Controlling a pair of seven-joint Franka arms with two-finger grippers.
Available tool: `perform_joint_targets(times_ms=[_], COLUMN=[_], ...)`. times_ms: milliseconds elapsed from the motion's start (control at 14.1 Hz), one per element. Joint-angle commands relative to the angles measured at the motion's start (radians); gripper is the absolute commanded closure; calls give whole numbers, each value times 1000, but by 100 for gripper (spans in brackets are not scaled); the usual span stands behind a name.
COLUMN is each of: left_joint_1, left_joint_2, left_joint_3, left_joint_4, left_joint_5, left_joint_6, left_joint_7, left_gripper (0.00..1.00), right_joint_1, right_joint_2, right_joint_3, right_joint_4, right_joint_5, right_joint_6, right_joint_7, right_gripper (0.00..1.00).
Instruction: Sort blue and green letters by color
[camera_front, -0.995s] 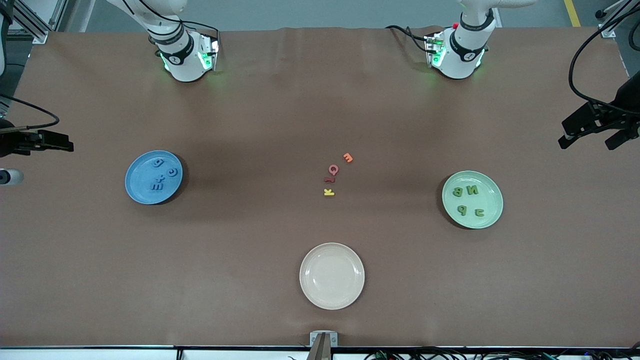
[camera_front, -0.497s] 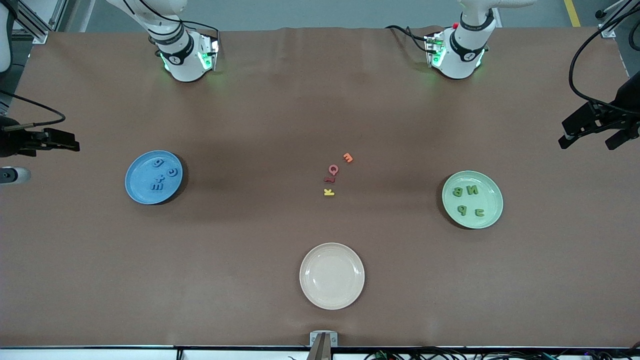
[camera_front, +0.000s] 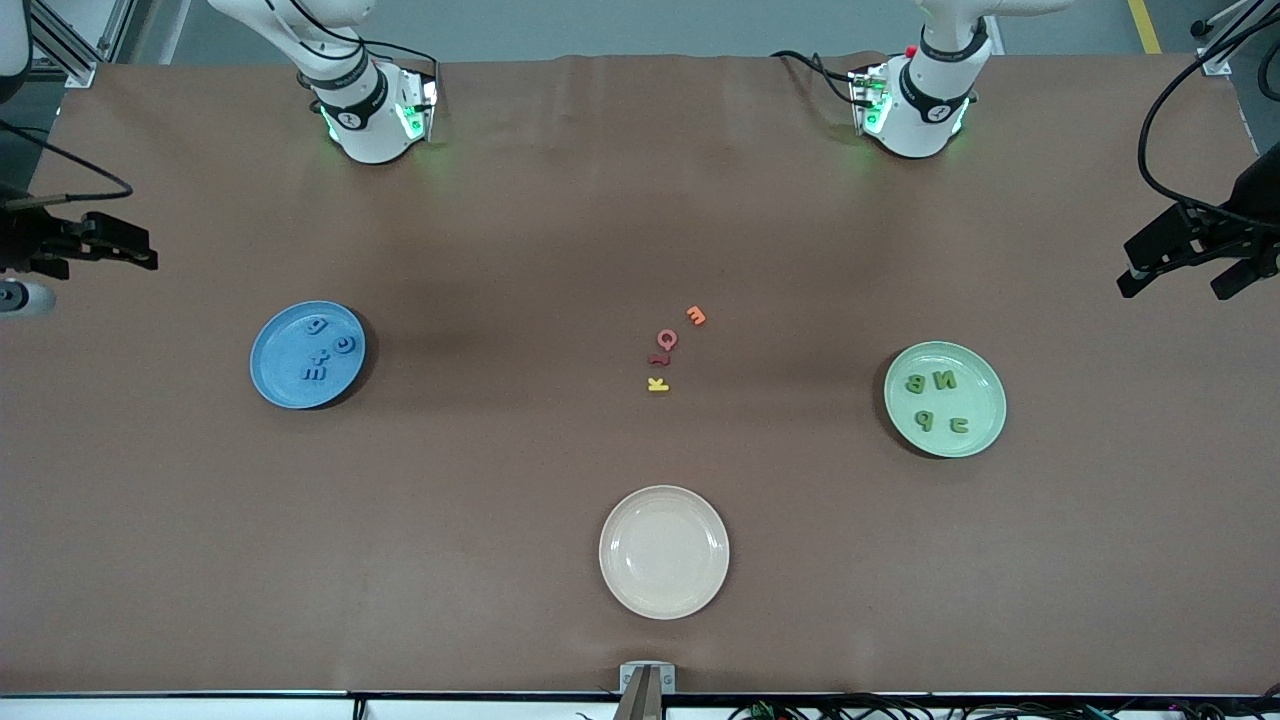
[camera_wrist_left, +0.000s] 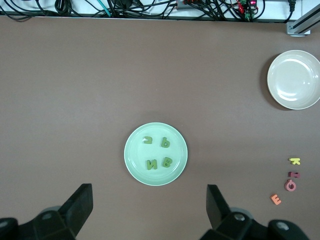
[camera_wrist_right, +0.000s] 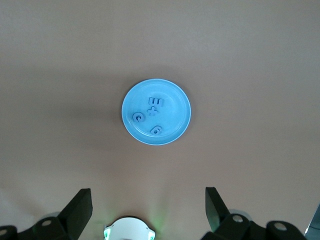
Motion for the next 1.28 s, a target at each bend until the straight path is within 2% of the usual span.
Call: perform_joint_targets(times_ms=[0, 213, 711, 1208], left_joint_1=[1, 1, 1, 1], left_joint_2=[-6, -6, -6, -6], left_joint_3=[-6, -6, -6, -6], left_joint_4=[9, 9, 9, 9], left_joint_5=[21, 22, 22, 22], left_joint_6=[-17, -17, -17, -17], left_joint_7=[-4, -4, -4, -4], left_gripper=[0, 0, 0, 0], right_joint_1=[34, 43, 69, 80], right_joint_2=[-122, -158, -235, -220], right_joint_3=[-49, -76, -92, -95], right_joint_4=[-121, -121, -115, -72], right_joint_5=[16, 16, 6, 45], right_joint_6=[32, 0, -49, -43], right_joint_7=[-45, -62, -65, -45], right_gripper=[0, 0, 0, 0])
